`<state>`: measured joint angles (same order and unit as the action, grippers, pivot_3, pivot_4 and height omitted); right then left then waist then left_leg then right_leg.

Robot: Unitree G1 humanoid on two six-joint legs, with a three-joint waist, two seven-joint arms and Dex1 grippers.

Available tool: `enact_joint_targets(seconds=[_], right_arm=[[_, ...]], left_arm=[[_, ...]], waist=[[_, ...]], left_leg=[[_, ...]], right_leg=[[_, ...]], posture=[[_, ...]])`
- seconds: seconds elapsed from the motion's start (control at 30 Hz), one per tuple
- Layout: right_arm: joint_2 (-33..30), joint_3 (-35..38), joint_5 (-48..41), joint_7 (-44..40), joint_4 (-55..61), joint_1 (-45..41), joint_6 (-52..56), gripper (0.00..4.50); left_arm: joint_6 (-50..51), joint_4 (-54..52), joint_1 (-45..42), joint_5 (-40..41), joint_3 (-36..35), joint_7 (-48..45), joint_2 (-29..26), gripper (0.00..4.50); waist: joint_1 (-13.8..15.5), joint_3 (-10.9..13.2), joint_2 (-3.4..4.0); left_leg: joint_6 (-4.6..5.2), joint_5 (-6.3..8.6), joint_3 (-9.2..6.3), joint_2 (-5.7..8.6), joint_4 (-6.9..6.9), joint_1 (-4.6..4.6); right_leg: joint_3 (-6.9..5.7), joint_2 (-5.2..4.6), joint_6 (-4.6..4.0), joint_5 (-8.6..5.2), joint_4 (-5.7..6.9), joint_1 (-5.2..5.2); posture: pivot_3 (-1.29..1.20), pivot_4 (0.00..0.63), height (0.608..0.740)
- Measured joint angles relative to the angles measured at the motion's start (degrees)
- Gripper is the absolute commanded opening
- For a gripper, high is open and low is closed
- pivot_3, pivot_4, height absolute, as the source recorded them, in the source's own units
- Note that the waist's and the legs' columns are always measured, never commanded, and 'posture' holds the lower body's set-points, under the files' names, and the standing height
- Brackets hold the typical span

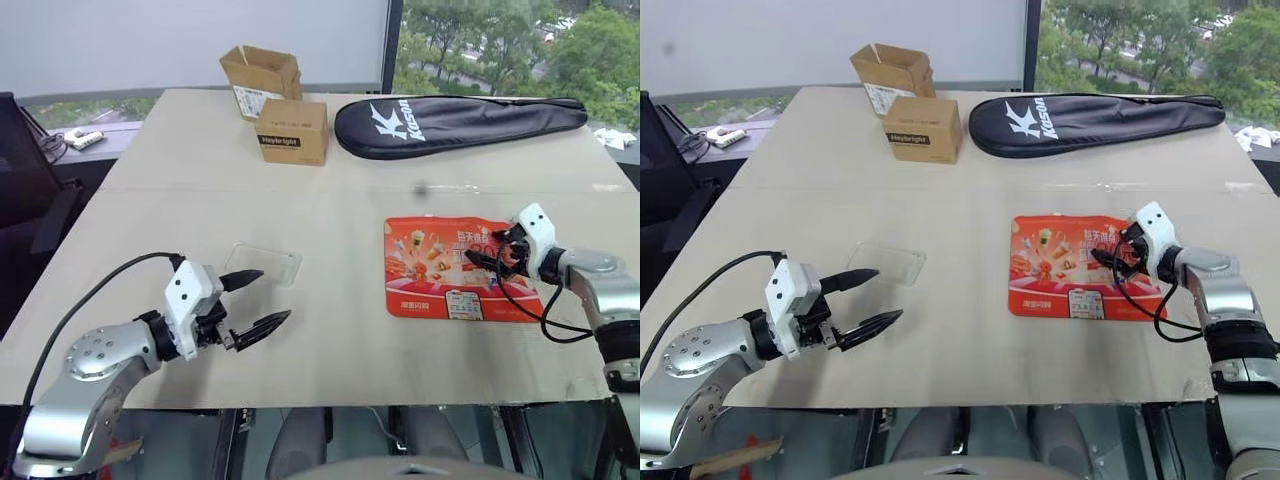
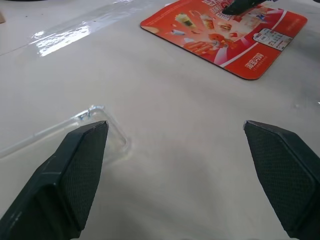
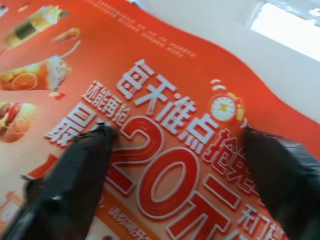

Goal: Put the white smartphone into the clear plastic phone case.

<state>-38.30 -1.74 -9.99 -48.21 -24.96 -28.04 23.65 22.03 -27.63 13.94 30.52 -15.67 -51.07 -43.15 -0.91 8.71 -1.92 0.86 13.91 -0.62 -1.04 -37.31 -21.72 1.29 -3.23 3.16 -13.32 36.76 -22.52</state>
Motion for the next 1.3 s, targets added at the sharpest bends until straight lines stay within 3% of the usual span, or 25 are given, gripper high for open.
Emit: enact_joint_targets(seconds=[0.2, 0.27, 0.43, 0.63, 0.9, 1.0, 1.3], right_arm=[[-0.38, -0.65, 0.75, -0.28, 0.56, 0.14, 5.12, 0.52], [-0.39, -0.61, 0.75, -0.11, 0.56, 0.32, 5.22, 0.04], [0.23, 1.16, 0.49, 0.52, 1.80, 2.12, 4.60, 0.04], [4.78, 6.83, -1.57, 2.43, 2.35, 5.40, -4.12, 0.04], [7.91, 13.56, -8.27, 4.36, 3.73, 5.82, -6.00, 0.04], [7.87, 16.29, -10.05, 6.02, 4.24, 5.00, -5.74, 0.04], [7.38, 22.65, -15.25, 10.39, 1.68, -2.78, -3.63, 0.04]], left_arm=[[-0.77, -0.01, 0.40, -0.89, 0.00, 0.02, 0.01, 4.50], [-1.17, -0.01, 0.39, -1.14, 0.00, -0.03, 0.01, 4.50], [-1.59, 0.12, 0.33, -1.39, 0.01, -0.07, 0.01, 4.50], [-2.28, 0.82, -0.12, -2.26, 0.31, -0.05, 0.11, 4.50], [-2.73, 1.07, -0.36, -2.27, 0.31, 0.09, 0.46, 4.50], [-2.73, 1.12, -0.84, -2.23, 0.37, 0.28, 1.12, 4.50], [-1.50, 1.00, -4.74, -1.02, 0.50, 2.87, 3.40, 4.50]], waist=[[0.22, -0.47, -0.59], [0.15, -0.54, -0.70], [0.32, -0.57, -0.75], [-0.24, -0.38, -0.55], [-1.26, 0.60, 0.63], [-1.11, 0.64, 0.69], [-1.15, 0.97, 0.94]], left_leg=[[-0.01, 0.01, -0.20, -0.10, -0.01, 0.00], [-0.01, 0.01, -0.16, -0.10, -0.01, 0.01], [-0.01, 0.01, -0.21, -0.09, 0.00, -0.01], [-0.01, 0.01, -0.04, -0.17, 0.08, -0.04], [0.01, 0.01, 0.24, -0.17, 0.18, -0.36], [0.02, 0.01, 0.32, -0.15, 0.17, -1.08], [0.03, 0.02, 0.34, -0.02, 0.14, -1.11]], right_leg=[[0.03, -0.05, -0.23, 0.14, -0.03, 0.00], [0.07, -0.09, -0.23, 0.14, -0.05, -0.01], [0.01, -0.12, -0.19, 0.12, -0.05, -0.03], [0.14, -0.04, -0.14, 0.09, -0.05, -0.11], [0.29, 0.12, -0.28, 0.20, -0.02, -0.54], [0.25, 0.20, -0.08, 0.34, 0.03, -1.17], [0.24, 0.25, -0.07, 0.35, 0.01, -1.19]], posture=[[0.00, 0.150, 0.740], [0.00, 0.150, 0.740], [0.00, 0.150, 0.740], [0.00, 0.150, 0.740], [0.00, 0.150, 0.740], [0.00, 0.150, 0.740], [0.00, 0.150, 0.740]])
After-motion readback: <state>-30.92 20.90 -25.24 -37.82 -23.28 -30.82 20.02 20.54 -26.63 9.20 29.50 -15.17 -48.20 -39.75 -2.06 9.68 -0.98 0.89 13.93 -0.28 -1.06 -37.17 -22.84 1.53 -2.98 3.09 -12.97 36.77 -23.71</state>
